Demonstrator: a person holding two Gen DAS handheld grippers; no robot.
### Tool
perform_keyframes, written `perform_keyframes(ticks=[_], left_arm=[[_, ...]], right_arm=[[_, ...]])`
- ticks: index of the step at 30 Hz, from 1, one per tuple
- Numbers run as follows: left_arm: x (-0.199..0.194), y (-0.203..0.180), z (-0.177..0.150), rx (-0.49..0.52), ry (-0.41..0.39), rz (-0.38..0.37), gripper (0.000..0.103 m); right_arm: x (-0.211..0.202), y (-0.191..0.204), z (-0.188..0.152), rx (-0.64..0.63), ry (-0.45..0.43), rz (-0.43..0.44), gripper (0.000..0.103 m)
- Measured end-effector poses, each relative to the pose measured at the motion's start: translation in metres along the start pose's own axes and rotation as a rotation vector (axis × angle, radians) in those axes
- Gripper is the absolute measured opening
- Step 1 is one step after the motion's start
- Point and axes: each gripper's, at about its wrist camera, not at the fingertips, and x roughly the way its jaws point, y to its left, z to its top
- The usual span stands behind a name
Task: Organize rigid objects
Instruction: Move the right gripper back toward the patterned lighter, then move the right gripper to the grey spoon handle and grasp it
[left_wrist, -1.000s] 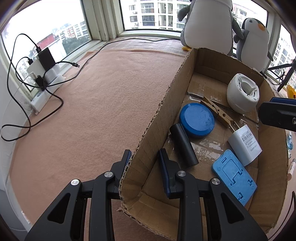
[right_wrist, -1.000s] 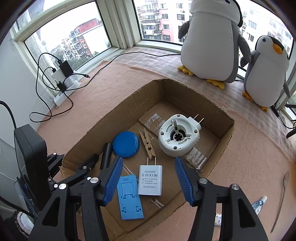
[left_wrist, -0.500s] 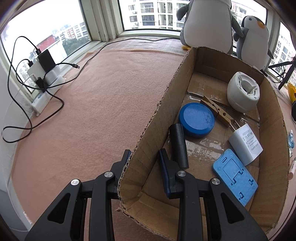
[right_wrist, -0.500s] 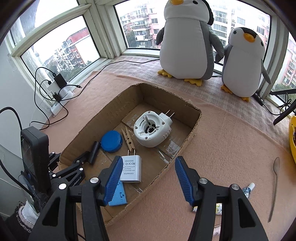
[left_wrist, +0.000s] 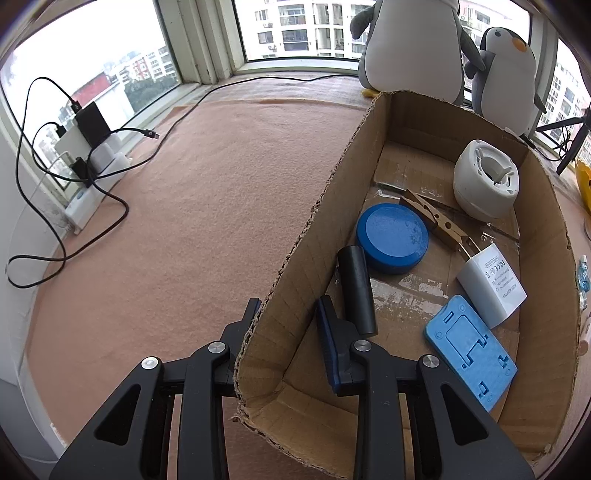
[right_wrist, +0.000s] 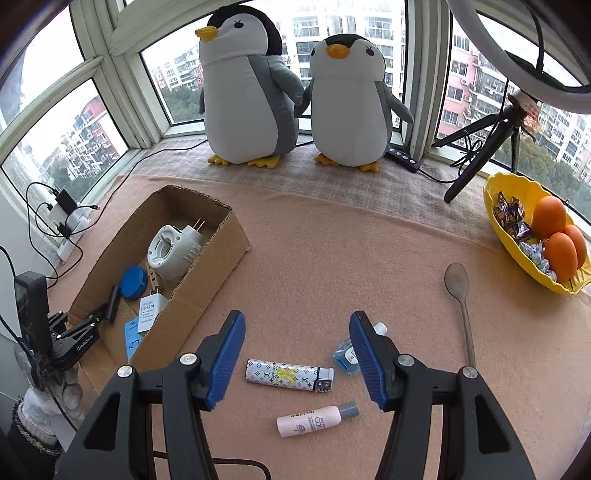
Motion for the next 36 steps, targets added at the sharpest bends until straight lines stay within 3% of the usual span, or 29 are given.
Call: perform_keyframes(ticks=[9,17,28,36], left_arm=[[0.0,-0.001,0.0,0.003,0.002,0.005,0.028],[0.0,-0.001,0.0,0.009,0.005,0.014,0.028],[0.0,-0.002,0.001,0.012,0.006,0.02,0.029],[0.0,-0.002,0.001,0.012,0.006,0.02,0.029]], right_arm=[[-0.002,-0.088,-0.014,0.119,0.02,-0.124,0.055],[0.016,-0.138,-0.021,0.176,0.053,-0.196,0.055],[0.055,-0.157,-0.009,0.171,0.11,-0.217,0.047],[0.078,-0.16,-0.001,0.165,0.15,-0.223,0.027]])
